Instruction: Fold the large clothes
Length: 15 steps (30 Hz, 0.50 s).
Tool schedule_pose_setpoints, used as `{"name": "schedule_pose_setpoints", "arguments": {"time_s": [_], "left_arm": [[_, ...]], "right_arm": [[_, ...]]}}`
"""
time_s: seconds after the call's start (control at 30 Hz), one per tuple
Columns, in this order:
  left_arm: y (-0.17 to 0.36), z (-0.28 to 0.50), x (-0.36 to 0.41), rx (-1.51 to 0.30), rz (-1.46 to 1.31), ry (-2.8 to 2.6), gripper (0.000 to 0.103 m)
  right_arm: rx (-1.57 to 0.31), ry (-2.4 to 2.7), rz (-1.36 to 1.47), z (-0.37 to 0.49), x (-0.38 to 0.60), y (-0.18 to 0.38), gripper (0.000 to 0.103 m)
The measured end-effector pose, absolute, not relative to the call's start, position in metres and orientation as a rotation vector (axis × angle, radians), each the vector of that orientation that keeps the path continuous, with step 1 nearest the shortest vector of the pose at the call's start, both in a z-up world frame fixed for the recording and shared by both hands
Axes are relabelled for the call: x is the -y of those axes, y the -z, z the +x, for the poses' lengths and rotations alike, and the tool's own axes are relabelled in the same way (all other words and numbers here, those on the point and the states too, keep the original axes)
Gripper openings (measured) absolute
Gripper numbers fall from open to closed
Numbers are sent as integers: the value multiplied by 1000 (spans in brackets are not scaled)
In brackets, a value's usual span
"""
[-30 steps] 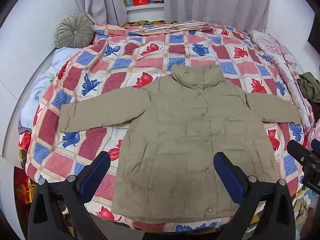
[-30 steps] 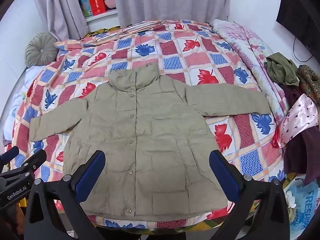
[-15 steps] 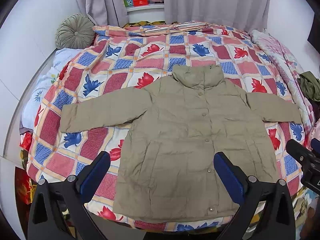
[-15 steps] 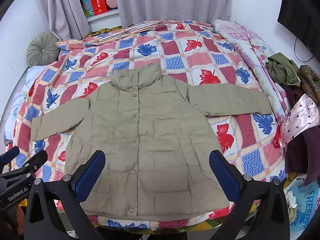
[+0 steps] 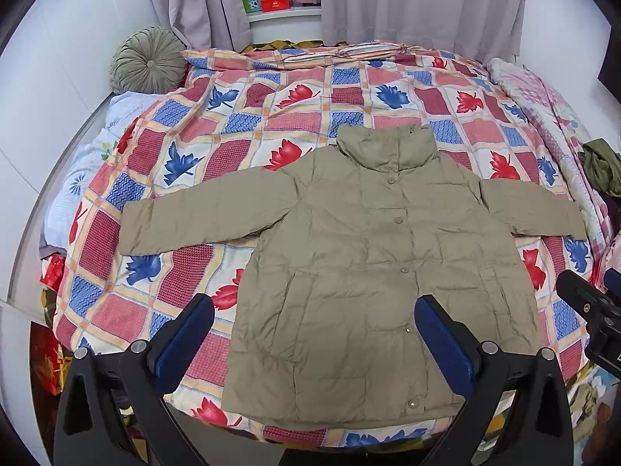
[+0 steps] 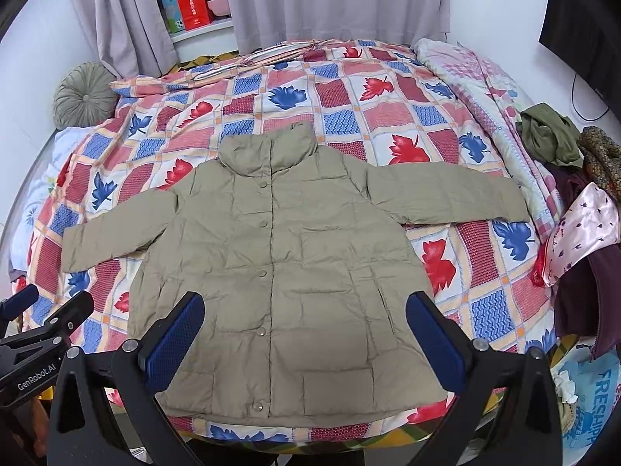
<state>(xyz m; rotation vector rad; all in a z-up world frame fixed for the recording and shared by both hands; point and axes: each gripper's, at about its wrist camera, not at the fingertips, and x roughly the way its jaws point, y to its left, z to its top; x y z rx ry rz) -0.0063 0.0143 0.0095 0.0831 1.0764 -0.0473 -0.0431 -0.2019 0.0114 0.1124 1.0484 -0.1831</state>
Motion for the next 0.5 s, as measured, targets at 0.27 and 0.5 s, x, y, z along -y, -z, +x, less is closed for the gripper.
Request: {"name": "schedule_pose_setpoints", "arguments": {"time_s": [0.27,0.5], "left_arm": [[-9,-6,-14,-1076,85,48,103],[-9,-7,-13,-1077,86,49,103]], "right_arm": [[-1048,182,113,-44,203,-11,103],[-1048,182,114,-45,203,-11,103]]}}
